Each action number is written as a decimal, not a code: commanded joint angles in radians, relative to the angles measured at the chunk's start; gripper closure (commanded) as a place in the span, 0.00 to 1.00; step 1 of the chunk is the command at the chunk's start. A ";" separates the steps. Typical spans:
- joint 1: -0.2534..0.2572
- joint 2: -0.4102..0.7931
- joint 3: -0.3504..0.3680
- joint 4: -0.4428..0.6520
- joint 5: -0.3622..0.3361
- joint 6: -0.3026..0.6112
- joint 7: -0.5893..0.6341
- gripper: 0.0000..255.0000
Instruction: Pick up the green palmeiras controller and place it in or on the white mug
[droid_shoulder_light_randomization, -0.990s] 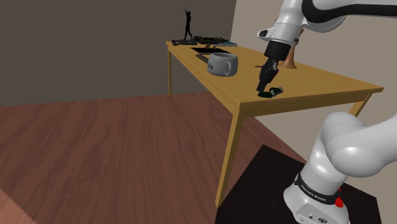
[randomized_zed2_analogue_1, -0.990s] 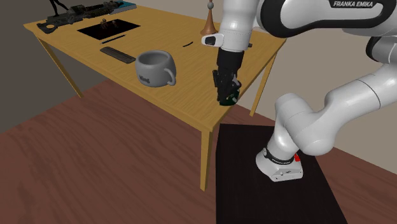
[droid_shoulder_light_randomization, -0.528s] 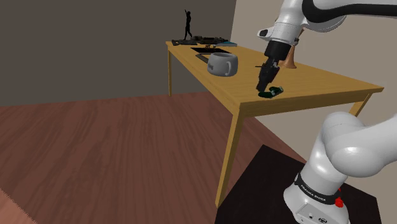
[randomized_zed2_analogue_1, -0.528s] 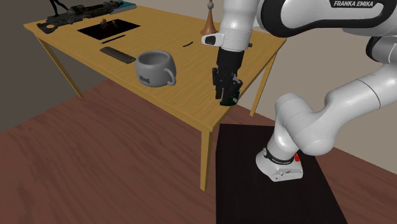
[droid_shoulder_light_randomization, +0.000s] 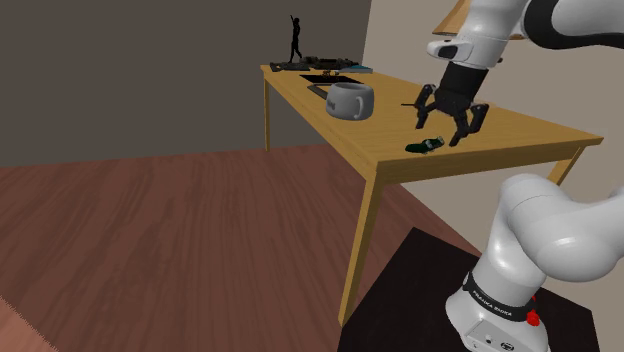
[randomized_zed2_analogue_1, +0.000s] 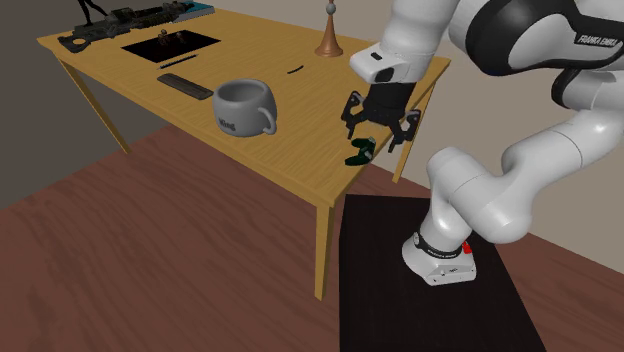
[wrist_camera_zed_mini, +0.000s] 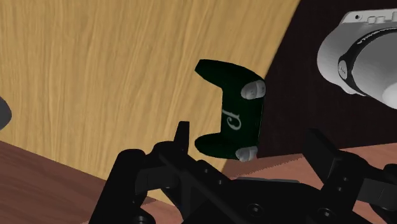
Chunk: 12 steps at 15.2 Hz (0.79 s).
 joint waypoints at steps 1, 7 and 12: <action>0.002 -0.017 -0.007 -0.032 -0.016 0.016 -0.016 0.00; -0.004 -0.031 -0.023 -0.084 -0.031 0.055 -0.014 0.00; -0.004 -0.031 -0.023 -0.084 -0.030 0.055 -0.014 0.00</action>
